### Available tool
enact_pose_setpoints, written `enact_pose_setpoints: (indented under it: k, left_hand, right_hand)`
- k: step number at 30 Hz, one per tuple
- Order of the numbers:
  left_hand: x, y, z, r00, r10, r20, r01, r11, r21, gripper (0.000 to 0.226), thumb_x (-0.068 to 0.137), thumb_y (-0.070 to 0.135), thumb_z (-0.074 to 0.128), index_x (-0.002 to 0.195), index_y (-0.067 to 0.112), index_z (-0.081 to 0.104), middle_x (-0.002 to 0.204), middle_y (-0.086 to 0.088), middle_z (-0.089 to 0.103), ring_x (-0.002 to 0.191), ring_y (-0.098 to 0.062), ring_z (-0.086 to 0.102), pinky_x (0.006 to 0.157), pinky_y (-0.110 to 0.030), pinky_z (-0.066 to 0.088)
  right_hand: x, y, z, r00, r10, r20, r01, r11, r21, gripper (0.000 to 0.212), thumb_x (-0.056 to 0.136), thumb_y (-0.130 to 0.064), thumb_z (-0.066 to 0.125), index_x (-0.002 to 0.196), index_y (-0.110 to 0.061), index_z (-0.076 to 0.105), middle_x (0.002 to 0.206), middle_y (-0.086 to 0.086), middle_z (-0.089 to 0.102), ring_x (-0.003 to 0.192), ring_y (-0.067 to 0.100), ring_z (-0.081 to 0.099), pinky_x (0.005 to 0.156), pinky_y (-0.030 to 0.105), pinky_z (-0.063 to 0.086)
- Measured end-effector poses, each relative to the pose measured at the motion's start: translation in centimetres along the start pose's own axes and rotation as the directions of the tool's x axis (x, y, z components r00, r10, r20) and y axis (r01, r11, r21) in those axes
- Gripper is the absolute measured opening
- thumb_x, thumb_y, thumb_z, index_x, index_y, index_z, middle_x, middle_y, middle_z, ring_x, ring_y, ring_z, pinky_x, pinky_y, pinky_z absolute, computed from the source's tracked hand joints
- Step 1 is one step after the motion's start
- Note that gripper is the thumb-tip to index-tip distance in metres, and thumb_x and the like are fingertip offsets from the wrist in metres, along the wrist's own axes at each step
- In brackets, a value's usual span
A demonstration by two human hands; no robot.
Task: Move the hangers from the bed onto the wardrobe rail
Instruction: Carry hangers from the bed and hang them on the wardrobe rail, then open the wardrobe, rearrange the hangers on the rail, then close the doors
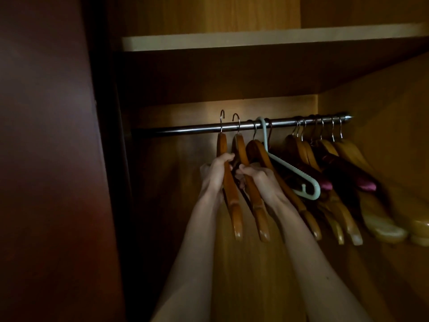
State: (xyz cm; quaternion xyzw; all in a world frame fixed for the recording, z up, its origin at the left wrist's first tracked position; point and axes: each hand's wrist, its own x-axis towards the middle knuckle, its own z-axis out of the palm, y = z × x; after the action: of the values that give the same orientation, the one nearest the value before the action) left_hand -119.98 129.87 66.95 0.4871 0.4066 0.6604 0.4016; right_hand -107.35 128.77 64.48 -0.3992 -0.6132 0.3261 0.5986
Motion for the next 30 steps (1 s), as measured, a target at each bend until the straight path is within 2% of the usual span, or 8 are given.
enact_pose_setpoints:
  k: [2, 7, 10, 13, 16, 21, 25, 30]
  left_hand:
    - [0.0, -0.6, 0.4, 0.999, -0.041, 0.002, 0.041, 0.999, -0.030, 0.037, 0.067, 0.041, 0.079, 0.084, 0.008, 0.074, 0.073, -0.011, 0.070, 0.068, -0.028, 0.070, 0.084, -0.055, 0.060]
    - [-0.2, -2.2, 1.6, 0.995, -0.089, 0.041, 0.090, 0.996, -0.020, 0.029, 0.083, 0.031, 0.075, 0.091, 0.003, 0.075, 0.071, -0.007, 0.072, 0.062, -0.020, 0.070, 0.060, -0.028, 0.060]
    - [-0.7, -2.6, 2.2, 0.993, -0.087, 0.084, 0.092, 0.995, -0.048, 0.019, 0.088, 0.025, 0.072, 0.079, 0.008, 0.074, 0.062, -0.005, 0.068, 0.055, -0.018, 0.066, 0.056, -0.026, 0.057]
    - [-1.1, -2.9, 2.7, 0.992, -0.086, 0.088, 0.091, 0.995, -0.051, 0.022, 0.090, 0.027, 0.071, 0.092, 0.006, 0.076, 0.062, -0.001, 0.070, 0.057, -0.014, 0.068, 0.054, -0.023, 0.056]
    - [-1.7, -3.5, 3.0, 0.995, -0.085, 0.061, 0.088, 0.995, -0.051, 0.022, 0.089, 0.034, 0.072, 0.094, 0.012, 0.077, 0.074, -0.001, 0.076, 0.068, -0.012, 0.073, 0.056, -0.021, 0.055]
    - [-4.2, -5.8, 2.2, 0.997, -0.004, -0.082, -0.001, 0.998, -0.064, 0.032, 0.093, 0.045, 0.066, 0.088, 0.014, 0.073, 0.088, -0.007, 0.076, 0.085, -0.016, 0.072, 0.081, -0.034, 0.058]
    - [-9.0, -9.4, -0.5, 0.974, -0.028, -0.227, 0.018, 0.999, -0.044, 0.023, 0.100, 0.040, 0.055, 0.092, 0.026, 0.070, 0.093, 0.002, 0.069, 0.089, -0.012, 0.064, 0.082, -0.034, 0.054]
    - [-13.8, -14.2, -3.9, 0.992, 0.003, -0.126, 0.034, 0.957, 0.287, 0.014, 0.101, 0.024, 0.058, 0.103, 0.023, 0.071, 0.096, 0.013, 0.067, 0.087, 0.000, 0.062, 0.072, -0.013, 0.047]
  right_hand:
    - [0.2, 0.4, -0.3, 0.999, 0.030, 0.011, -0.030, 0.999, -0.016, 0.029, 0.095, -0.041, 0.058, 0.094, -0.019, 0.079, 0.086, 0.009, 0.077, 0.085, 0.021, 0.073, 0.082, 0.036, 0.052]
    - [0.3, 1.5, -1.3, 0.999, 0.054, -0.005, -0.055, 0.997, -0.060, 0.039, 0.091, -0.048, 0.058, 0.097, -0.016, 0.079, 0.087, 0.005, 0.078, 0.087, 0.021, 0.073, 0.089, 0.042, 0.054]
    - [0.1, 1.7, -2.2, 0.999, 0.037, -0.016, -0.038, 0.996, -0.077, 0.037, 0.091, -0.048, 0.058, 0.096, -0.017, 0.078, 0.086, 0.008, 0.077, 0.087, 0.023, 0.073, 0.094, 0.047, 0.053]
    - [-0.2, 1.8, -2.7, 0.998, 0.054, -0.017, -0.055, 0.997, -0.057, 0.035, 0.093, -0.046, 0.059, 0.098, -0.017, 0.078, 0.089, 0.006, 0.078, 0.088, 0.021, 0.074, 0.095, 0.048, 0.054]
    - [-1.0, 1.9, -2.9, 0.997, 0.071, -0.013, -0.071, 0.997, -0.010, 0.029, 0.095, -0.047, 0.059, 0.104, -0.026, 0.077, 0.095, -0.002, 0.079, 0.093, 0.016, 0.074, 0.096, 0.045, 0.055]
    - [-4.9, 2.3, -2.6, 0.993, 0.101, -0.066, -0.092, 0.987, 0.131, 0.024, 0.100, -0.048, 0.053, 0.113, -0.035, 0.068, 0.108, -0.009, 0.072, 0.101, 0.009, 0.067, 0.103, 0.038, 0.048]
    - [-10.1, 4.9, -2.3, 0.974, 0.189, -0.128, -0.163, 0.969, 0.186, 0.012, 0.103, -0.040, 0.048, 0.092, -0.040, 0.050, 0.088, -0.020, 0.053, 0.081, -0.003, 0.051, 0.084, 0.030, 0.042]
    - [-15.0, 11.9, -1.6, 0.970, 0.229, -0.086, -0.224, 0.972, 0.071, 0.019, 0.103, -0.028, 0.051, 0.098, -0.033, 0.069, 0.085, -0.010, 0.063, 0.078, 0.008, 0.058, 0.071, 0.027, 0.043]
